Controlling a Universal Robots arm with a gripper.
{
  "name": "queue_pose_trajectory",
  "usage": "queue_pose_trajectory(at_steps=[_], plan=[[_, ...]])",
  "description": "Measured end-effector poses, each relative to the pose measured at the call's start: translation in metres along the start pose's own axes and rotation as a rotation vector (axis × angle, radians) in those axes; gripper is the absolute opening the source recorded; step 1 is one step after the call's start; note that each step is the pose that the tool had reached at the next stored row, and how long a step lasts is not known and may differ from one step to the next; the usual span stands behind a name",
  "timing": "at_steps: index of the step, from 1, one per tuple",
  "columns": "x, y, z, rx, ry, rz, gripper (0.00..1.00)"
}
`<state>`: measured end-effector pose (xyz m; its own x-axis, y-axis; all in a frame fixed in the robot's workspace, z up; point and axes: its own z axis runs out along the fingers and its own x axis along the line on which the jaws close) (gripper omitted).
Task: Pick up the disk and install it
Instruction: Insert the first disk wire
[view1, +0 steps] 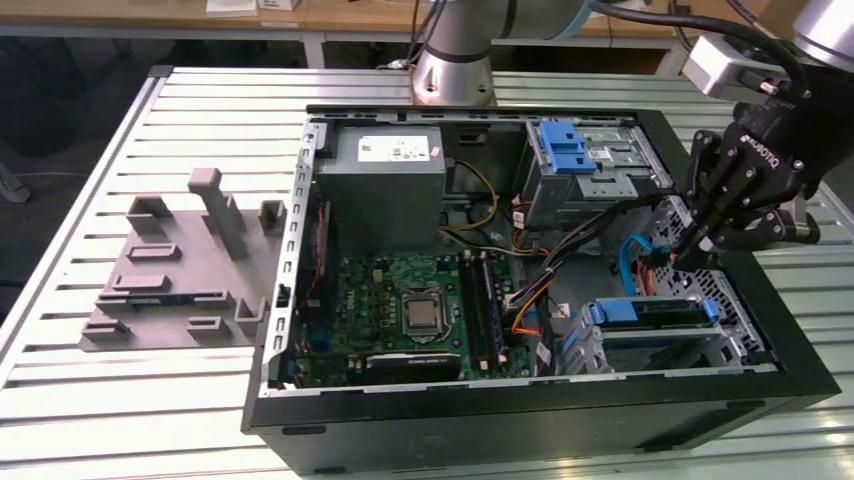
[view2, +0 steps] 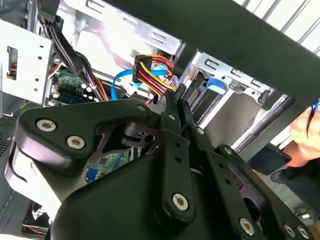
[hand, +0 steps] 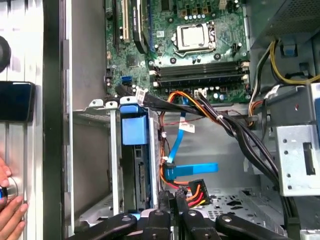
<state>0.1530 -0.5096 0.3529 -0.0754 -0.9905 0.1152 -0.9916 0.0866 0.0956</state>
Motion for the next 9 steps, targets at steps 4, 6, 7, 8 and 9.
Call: queue_pose_trajectory(at_steps=[4, 6, 7, 8, 9], plan=[[0.0032, 0.0009, 0.0007, 0.0159, -0.0028, -0.001, 0.16], [0.0038, 0.0015, 0.0009, 0.0344, -0.0052, 0.0, 0.16], [0.0042, 0.0022, 0.001, 0.043, -0.0065, 0.001, 0.16], [0.0046, 0.003, 0.0011, 0.05, -0.0082, 0.001, 0.16], [0.0048, 0.0037, 0.0012, 0.0574, -0.0102, 0.001, 0.16]])
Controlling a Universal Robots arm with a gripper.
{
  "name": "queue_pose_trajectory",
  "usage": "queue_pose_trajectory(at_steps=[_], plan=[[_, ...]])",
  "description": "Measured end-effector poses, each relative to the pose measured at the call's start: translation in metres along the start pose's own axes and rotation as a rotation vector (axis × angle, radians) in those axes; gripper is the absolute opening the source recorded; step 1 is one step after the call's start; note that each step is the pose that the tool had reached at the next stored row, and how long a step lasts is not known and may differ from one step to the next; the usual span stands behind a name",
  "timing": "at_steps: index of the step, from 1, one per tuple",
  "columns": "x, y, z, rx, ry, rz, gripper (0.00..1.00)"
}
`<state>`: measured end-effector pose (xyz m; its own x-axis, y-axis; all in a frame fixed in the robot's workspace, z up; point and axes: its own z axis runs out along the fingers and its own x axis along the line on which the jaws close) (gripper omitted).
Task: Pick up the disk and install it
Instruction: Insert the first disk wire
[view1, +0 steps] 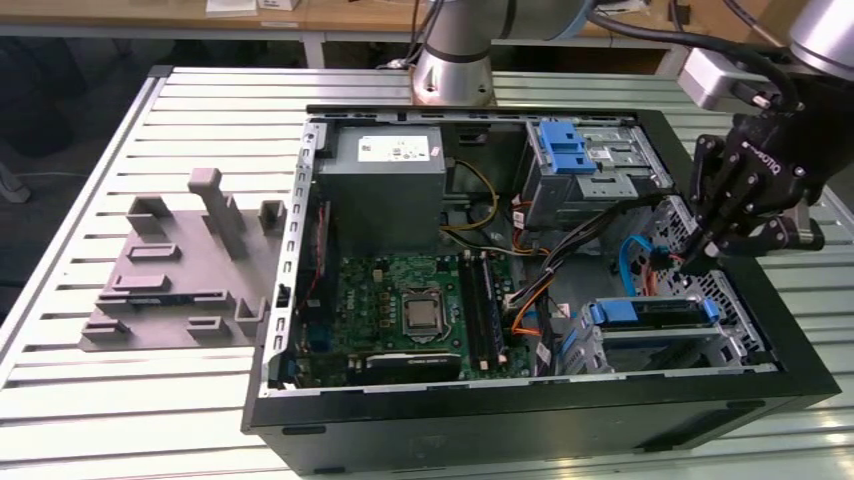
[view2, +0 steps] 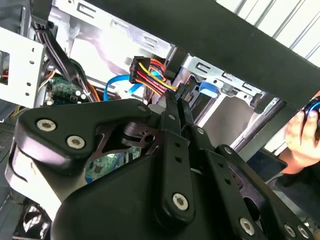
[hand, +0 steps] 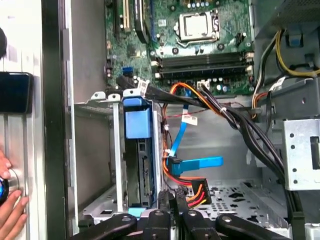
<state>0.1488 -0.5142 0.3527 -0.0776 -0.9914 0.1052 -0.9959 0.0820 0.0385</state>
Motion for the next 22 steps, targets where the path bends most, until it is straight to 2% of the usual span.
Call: queue_pose_trajectory(at_steps=[2, 5, 6, 7, 10, 15, 22], plan=[[0.0006, 0.0014, 0.0002, 0.0136, -0.0084, 0.001, 0.16], [0.0015, 0.0031, 0.0007, 0.0191, -0.0437, 0.0, 0.16], [0.0022, 0.004, 0.0008, 0.0201, -0.0531, 0.0, 0.16], [0.0035, 0.0047, 0.001, 0.0209, -0.057, -0.001, 0.16], [0.0093, 0.0064, 0.0021, 0.0233, -0.0609, -0.001, 0.16], [0.0183, 0.0101, 0.0049, 0.0303, -0.0626, -0.003, 0.16], [0.0235, 0.0151, 0.0072, 0.0563, -0.0656, -0.009, 0.16]])
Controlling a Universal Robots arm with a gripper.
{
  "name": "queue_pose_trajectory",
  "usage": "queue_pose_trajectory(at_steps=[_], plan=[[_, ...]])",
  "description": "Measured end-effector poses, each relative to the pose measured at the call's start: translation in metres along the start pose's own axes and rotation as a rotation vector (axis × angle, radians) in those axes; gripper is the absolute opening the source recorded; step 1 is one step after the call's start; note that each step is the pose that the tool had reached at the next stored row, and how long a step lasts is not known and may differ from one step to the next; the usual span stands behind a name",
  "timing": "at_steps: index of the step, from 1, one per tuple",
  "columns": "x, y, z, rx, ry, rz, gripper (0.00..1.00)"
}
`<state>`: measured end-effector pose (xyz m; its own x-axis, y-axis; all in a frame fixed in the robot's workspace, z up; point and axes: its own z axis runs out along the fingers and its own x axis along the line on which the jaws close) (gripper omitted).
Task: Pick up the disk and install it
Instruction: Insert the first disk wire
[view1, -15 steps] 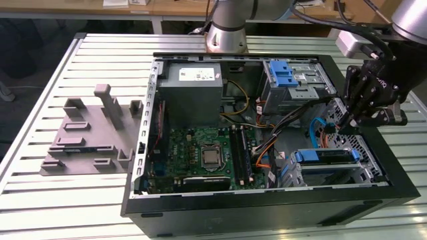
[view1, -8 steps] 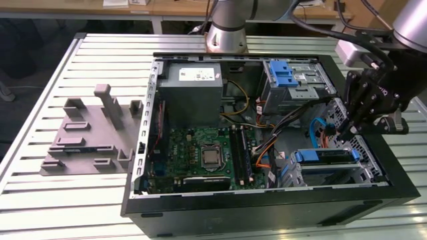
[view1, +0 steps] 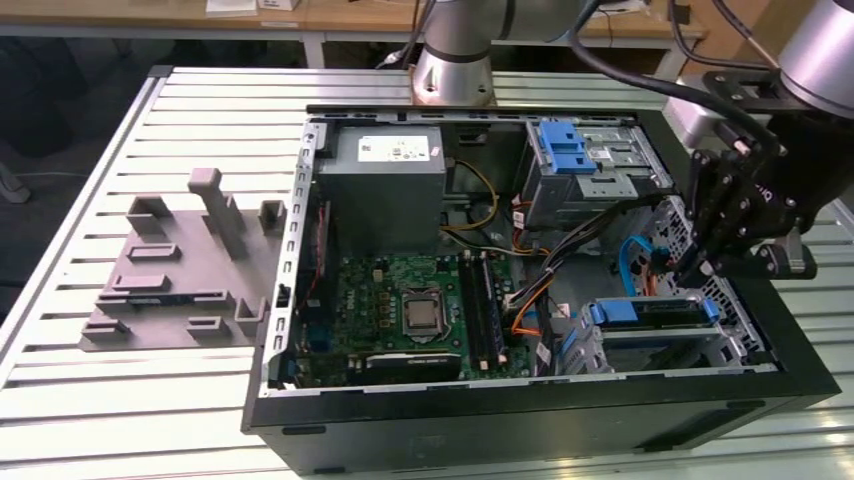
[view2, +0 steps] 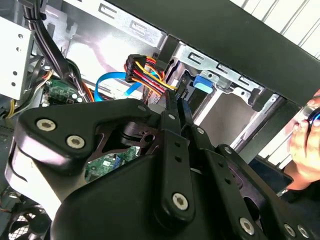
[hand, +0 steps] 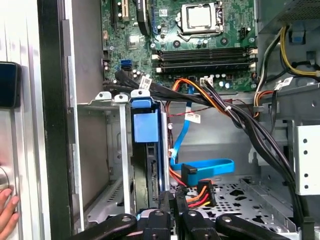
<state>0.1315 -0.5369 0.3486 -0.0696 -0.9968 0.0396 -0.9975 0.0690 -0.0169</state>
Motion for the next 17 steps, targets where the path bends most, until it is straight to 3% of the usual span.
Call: queue_pose_trajectory(at_steps=[7, 11, 17], plan=[[0.0067, 0.0066, 0.0022, 0.0173, -0.0031, -0.005, 0.16], [0.0121, 0.0084, 0.0037, 0.0225, -0.0066, -0.01, 0.16], [0.0123, 0.0105, 0.0051, 0.029, -0.0108, -0.041, 0.16]])
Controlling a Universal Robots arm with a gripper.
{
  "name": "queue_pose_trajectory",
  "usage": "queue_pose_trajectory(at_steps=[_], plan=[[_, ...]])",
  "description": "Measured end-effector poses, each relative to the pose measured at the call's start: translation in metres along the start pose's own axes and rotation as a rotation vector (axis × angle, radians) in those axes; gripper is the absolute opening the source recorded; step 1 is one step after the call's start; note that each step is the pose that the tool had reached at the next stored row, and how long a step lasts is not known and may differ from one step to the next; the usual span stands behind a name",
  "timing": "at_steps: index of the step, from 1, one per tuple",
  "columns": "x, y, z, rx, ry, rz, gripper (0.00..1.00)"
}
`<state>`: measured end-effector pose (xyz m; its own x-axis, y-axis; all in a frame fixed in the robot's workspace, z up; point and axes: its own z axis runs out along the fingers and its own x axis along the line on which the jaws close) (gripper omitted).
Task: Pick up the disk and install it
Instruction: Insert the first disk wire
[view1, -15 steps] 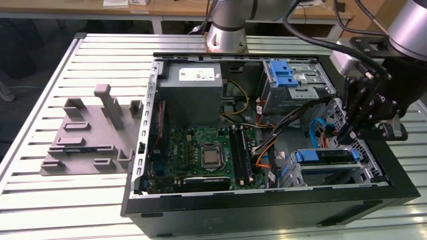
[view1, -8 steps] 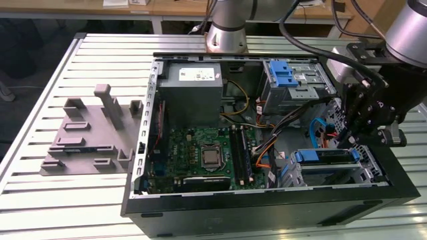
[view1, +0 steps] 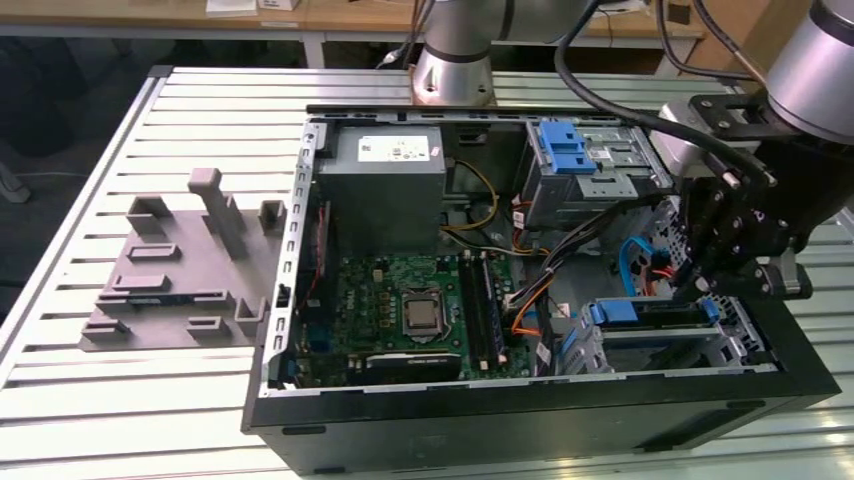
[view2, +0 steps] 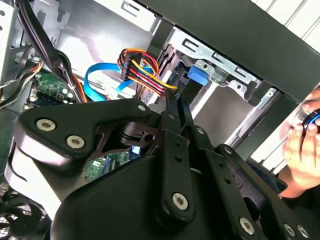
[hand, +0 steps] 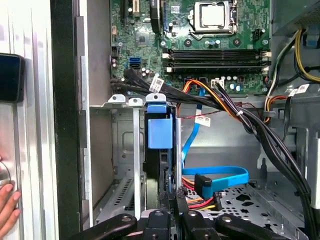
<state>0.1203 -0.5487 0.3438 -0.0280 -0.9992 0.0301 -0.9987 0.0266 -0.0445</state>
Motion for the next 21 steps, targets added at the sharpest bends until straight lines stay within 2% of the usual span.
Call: queue_pose_trajectory(at_steps=[4, 10, 18, 21], plan=[[0.001, 0.0018, 0.0023, 0.011, -0.0025, -0.008, 0.16], [0.0022, 0.0044, 0.004, 0.018, -0.0082, -0.013, 0.16], [0.0023, 0.0083, 0.0065, 0.0326, -0.0104, -0.014, 0.16], [0.0022, 0.0086, 0.0068, 0.0349, -0.0103, -0.014, 0.16]])
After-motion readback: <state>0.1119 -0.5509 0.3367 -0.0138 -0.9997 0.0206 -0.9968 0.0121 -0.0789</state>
